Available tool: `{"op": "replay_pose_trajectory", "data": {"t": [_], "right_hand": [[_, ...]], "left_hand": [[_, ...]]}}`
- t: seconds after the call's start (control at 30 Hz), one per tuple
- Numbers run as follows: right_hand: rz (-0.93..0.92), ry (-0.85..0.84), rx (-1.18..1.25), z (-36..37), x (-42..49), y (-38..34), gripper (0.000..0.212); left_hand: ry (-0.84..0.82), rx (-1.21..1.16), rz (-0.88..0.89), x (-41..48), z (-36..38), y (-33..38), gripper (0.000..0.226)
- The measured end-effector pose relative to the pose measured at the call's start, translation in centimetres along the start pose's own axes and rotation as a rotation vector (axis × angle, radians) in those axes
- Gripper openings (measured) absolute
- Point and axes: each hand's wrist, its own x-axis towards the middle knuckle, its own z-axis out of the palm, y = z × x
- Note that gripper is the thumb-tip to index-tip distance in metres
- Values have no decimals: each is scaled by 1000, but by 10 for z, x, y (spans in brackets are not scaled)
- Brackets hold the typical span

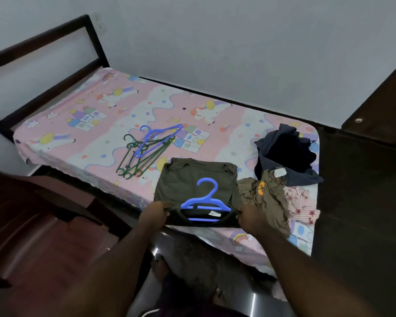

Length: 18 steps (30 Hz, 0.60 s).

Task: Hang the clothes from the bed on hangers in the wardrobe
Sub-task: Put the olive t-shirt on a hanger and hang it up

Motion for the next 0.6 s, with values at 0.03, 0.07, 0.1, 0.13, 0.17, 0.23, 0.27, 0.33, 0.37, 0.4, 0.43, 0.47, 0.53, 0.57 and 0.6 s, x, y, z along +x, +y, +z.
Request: {"op": "replay_pose_trajectory", "data": {"t": [0.03,0.07,0.1,0.13,0.17,0.23,0.27,0.33,0.37,0.4,0.43,0.47,0.53,0.57,0.6], "right_hand": [[17,-3,27,-2,0,5,17],[18,-7,48,-7,1,9,11],[2,-2,58,-14,2,10,11],[-19,11,49,-23,5,10,15],[-42,34,31,-34,10,9,19],[-64,88,20,-65,17,1,20],[-75,121,13,-86,20,-6,19],[-93,203,15,-124,26,-20,14],[-112,259,21,-148,27,-28,12],[-120,306,23,-166,27,-33,11],[-132,354,15,-189,26,-40,11],[-144,388,0,-209,24,-47,12],[-184,451,-39,-246,25,-60,18],[-198,477,-50,-262,25,-66,23],[-218,497,-58,-278,24,-77,27]], "left_hand": [[-18,3,1,-5,-2,6,33],[-29,10,7,-7,-7,12,33],[-23,19,5,-9,-13,16,32],[-7,28,-6,-7,-21,18,32],[19,37,-15,-4,-31,22,31],[93,42,-16,-3,-62,36,27],[136,37,-3,-5,-83,47,26],[212,40,31,-8,-120,63,25],[259,49,38,-11,-141,71,24],[296,53,37,-14,-157,76,24],[339,53,43,-16,-178,82,22],[368,49,50,-19,-196,87,22],[423,53,63,-30,-230,98,24],[456,64,69,-36,-244,102,25],[490,74,65,-45,-259,103,26]]}}
